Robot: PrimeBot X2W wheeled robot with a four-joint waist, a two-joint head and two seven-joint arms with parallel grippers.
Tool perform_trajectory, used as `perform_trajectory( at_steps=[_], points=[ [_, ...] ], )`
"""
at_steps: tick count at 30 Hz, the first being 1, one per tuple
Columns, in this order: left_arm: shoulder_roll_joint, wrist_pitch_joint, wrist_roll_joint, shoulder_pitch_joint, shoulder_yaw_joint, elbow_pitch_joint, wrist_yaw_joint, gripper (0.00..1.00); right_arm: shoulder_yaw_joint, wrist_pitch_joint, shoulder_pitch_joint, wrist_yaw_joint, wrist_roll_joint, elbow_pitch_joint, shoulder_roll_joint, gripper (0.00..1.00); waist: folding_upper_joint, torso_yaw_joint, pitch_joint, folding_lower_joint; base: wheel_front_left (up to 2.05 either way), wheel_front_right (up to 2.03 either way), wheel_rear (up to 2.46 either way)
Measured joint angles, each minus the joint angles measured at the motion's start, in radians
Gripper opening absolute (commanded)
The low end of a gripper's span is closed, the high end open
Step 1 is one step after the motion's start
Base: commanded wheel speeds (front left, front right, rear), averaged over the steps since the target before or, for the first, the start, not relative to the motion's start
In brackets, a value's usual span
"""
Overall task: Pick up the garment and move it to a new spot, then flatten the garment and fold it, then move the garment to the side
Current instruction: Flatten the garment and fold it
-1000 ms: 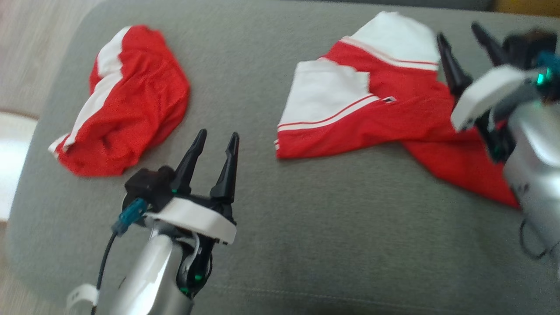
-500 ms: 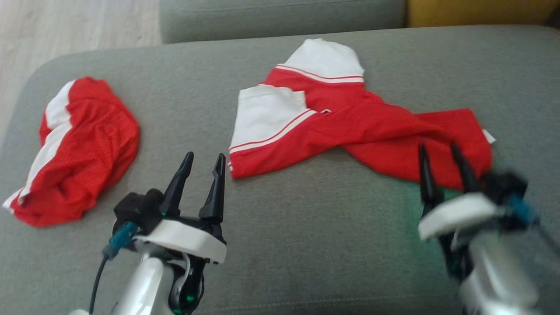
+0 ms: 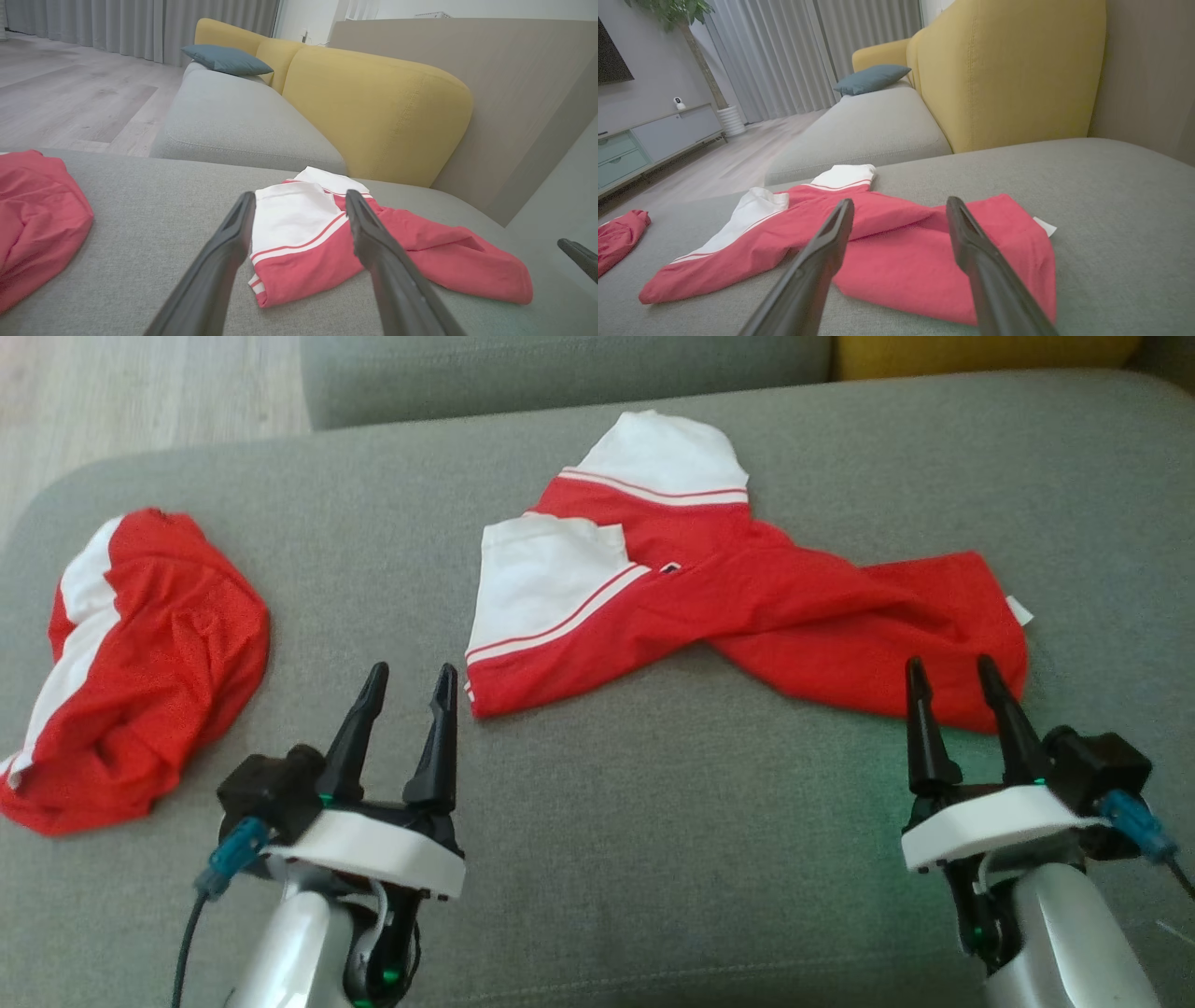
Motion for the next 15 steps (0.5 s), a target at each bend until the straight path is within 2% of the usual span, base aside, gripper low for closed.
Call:
perform_trajectory(
  at_steps=[6, 15],
  points=[
    [-0.001, 0.000, 0.008, -0.026, -0.033, -0.002, -0.011, 1.00, -0.093, 0.108, -0.049, 0.000, -0.051, 0.003, 0.005, 1.00, 0.0000, 0.017, 0.061, 0.0000, 0.00, 0.00, 0.00],
    [-0.001, 0.000, 0.011, -0.119, -0.059, 0.003, -0.021, 1.00, -0.294, 0.315, -0.333, 0.000, -0.144, 0.112, -0.033, 1.00, 0.0000, 0.063, 0.203, 0.0000, 0.00, 0.00, 0.00]
  ],
)
